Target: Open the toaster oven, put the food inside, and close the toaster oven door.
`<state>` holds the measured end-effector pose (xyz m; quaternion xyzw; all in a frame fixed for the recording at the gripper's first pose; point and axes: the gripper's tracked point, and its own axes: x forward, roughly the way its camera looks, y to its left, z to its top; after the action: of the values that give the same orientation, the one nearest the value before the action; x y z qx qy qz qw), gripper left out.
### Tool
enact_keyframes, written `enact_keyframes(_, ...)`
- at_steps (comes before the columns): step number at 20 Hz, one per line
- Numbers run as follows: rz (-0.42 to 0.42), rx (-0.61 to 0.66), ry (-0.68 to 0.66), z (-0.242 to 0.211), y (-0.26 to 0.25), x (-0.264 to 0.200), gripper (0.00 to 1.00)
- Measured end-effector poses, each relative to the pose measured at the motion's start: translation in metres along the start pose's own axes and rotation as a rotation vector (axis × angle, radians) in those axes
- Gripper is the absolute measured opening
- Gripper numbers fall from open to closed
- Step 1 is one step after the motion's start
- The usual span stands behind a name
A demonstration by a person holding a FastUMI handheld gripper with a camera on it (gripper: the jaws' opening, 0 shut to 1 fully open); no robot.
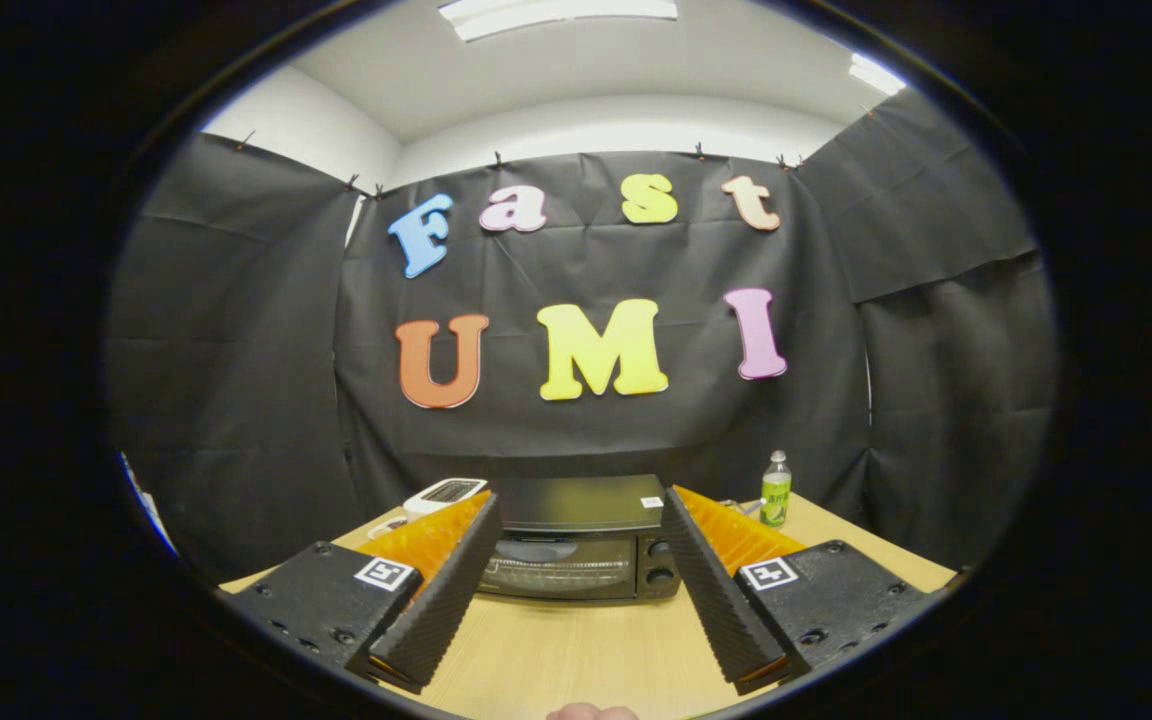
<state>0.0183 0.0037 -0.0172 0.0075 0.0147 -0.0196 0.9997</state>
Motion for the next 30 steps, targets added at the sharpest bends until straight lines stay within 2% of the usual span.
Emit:
enact_keyframes(3,-0.030,0.012,-0.001,-0.010,-0.001,0.013,1.00)
enact_keyframes(7,-0.021,0.006,0.042,-0.033,0.012,0.043,1.00)
enact_keyframes(13,-0.003,0.002,0.124,-0.078,0.034,0.106,1.00)
enact_keyframes(18,-0.020,-0.018,0.159,-0.113,0.046,0.162,1.00)
enact_keyframes(20,0.006,-0.012,0.178,-0.131,0.057,0.182,1.00)
enact_keyframes(26,-0.013,-0.047,0.214,-0.161,0.058,0.208,1.00)
enact_keyframes(30,-0.022,-0.061,0.212,-0.163,0.060,0.210,1.00)
